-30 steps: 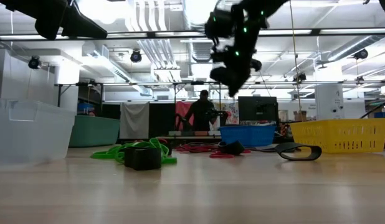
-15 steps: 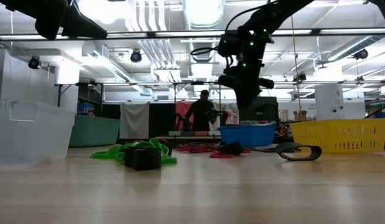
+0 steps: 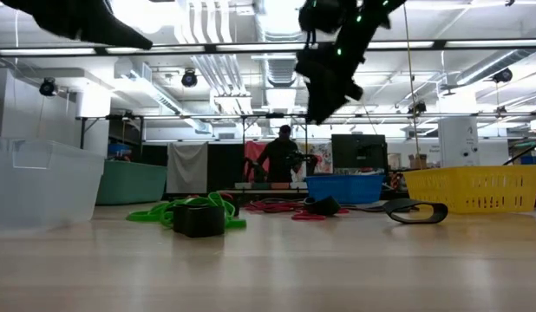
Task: Sort rubber bands into baskets
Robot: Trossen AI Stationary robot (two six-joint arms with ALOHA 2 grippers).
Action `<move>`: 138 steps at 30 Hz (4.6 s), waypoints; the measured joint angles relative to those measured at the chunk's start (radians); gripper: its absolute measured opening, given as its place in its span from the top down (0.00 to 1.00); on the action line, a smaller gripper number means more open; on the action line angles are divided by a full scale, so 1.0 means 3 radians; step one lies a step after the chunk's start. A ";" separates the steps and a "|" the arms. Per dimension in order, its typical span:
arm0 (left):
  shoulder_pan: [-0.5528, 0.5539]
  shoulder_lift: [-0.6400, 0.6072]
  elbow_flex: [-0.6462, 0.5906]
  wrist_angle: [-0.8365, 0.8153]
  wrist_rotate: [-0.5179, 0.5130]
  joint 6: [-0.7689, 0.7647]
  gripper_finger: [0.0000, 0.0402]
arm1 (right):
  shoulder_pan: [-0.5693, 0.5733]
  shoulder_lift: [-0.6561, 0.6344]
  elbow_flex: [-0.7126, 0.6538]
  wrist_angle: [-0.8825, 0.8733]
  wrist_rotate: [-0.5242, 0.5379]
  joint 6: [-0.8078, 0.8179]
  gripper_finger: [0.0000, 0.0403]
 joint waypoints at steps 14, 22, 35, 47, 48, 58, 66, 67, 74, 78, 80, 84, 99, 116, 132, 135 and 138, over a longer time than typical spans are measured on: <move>0.0435 0.0932 0.0373 -0.0006 0.1213 -0.0970 0.81 | 0.0800 -0.0785 -0.1479 0.1892 -0.0017 -0.0178 0.63; 0.1105 0.1608 0.0811 -0.0591 0.2134 -0.0562 0.81 | 0.0805 -0.0867 -0.1611 0.1870 -0.0017 -0.0102 0.63; 0.1652 0.2315 0.0942 -0.1081 0.2461 0.0249 0.81 | 0.0815 -0.0804 -0.1634 0.1839 -0.0253 -0.0211 0.63; 0.1922 0.2609 0.0935 -0.1074 0.2456 0.0532 0.81 | 0.0820 -0.0788 -0.1634 0.1874 -0.0258 -0.0234 0.63; 0.1932 0.2630 0.0931 -0.1083 0.2456 0.0536 0.81 | 0.0820 -0.0788 -0.1634 0.1873 -0.0258 -0.0236 0.63; 0.1940 0.2652 0.0936 -0.1089 0.2458 0.0516 0.81 | 0.0820 -0.0788 -0.1634 0.1875 -0.0253 -0.0255 0.63; 0.1939 0.2647 0.0941 -0.1086 0.2457 0.0485 0.81 | 0.0820 -0.0787 -0.1634 0.1873 -0.0252 -0.0247 0.63; 0.1939 0.2645 0.0941 -0.1086 0.2458 0.0477 0.81 | 0.0820 -0.0787 -0.1634 0.1873 -0.0251 -0.0245 0.63; 0.1933 0.2555 0.0941 -0.1114 0.2458 0.0451 0.81 | 0.0820 -0.0787 -0.1634 0.1873 -0.0251 -0.0243 0.63; 0.1931 0.2461 0.0942 -0.1172 0.2461 0.0451 0.81 | 0.0820 -0.0787 -0.1634 0.1874 -0.0251 -0.0242 0.63; 0.1931 0.2419 0.0942 -0.1211 0.2459 0.0462 0.81 | 0.0820 -0.0787 -0.1633 0.1874 -0.0250 -0.0242 0.63; 0.1930 0.2349 0.0942 -0.1265 0.2458 0.0482 0.81 | 0.0820 -0.0787 -0.1633 0.1874 -0.0250 -0.0242 0.63; 0.1925 0.2158 0.1373 -0.1718 0.2645 0.0679 0.81 | 0.0819 -0.0786 -0.1630 0.1886 -0.0250 -0.0303 0.63; 0.0735 0.1676 0.1666 -0.3074 0.3541 -0.1178 0.81 | 0.0820 -0.0786 -0.1630 0.1862 -0.0250 -0.0320 0.63; -0.0411 0.1644 0.1153 -0.3319 0.3557 -0.2924 0.81 | 0.0820 -0.0786 -0.1630 0.1888 -0.0250 -0.0278 0.63; -0.0390 0.1644 0.0933 -0.3331 0.3556 -0.2903 0.81 | 0.0820 -0.0786 -0.1630 0.1887 -0.0250 -0.0278 0.63; -0.0363 0.1643 0.0737 -0.3328 0.3554 -0.2891 0.81 | 0.0820 -0.0786 -0.1630 0.1886 -0.0251 -0.0273 0.63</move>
